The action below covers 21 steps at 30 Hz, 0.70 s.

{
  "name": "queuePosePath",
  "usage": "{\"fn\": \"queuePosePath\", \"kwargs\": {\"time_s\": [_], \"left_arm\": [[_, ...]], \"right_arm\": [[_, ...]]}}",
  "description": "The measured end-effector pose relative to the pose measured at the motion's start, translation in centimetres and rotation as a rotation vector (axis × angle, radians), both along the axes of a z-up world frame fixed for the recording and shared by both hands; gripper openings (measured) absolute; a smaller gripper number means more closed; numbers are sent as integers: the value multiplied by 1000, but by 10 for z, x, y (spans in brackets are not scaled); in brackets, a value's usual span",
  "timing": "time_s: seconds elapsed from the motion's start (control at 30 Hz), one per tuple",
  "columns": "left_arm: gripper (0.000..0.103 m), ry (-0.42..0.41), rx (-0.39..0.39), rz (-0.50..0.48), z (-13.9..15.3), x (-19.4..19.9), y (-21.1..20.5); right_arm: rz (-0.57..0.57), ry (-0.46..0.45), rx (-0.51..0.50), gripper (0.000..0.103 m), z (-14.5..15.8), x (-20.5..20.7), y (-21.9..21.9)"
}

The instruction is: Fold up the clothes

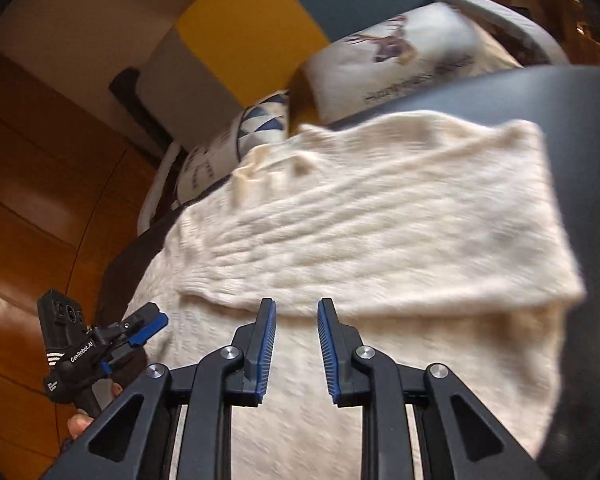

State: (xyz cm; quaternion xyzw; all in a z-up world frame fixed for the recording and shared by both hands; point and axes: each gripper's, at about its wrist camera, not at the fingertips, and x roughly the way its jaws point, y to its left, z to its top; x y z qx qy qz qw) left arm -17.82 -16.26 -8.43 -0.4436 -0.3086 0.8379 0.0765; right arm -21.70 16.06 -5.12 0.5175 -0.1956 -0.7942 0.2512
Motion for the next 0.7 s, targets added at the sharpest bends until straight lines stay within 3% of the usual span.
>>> {"fn": "queuePosePath", "kwargs": {"time_s": [0.2, 0.37, 0.43, 0.5, 0.53, 0.7], "left_arm": [[58, -4, -9, 4, -4, -25, -14], [58, -44, -53, -44, -19, -51, -1], [56, -35, -80, -56, -19, -52, 3], [33, -29, -136, -73, -18, -50, 7], [17, -25, -141, -85, -19, -48, 8], [11, -15, -143, -105, -22, -41, 9]], "right_arm": [[27, -41, 19, 22, -19, -22, -55], [3, -88, 22, 21, -42, -30, -58], [-14, -91, -24, 21, -50, -30, -50], [-32, -103, -74, 18, -55, -29, -41], [-33, -103, -86, 18, -56, -28, -39], [-6, -71, -89, 18, -58, -25, -37]]}}
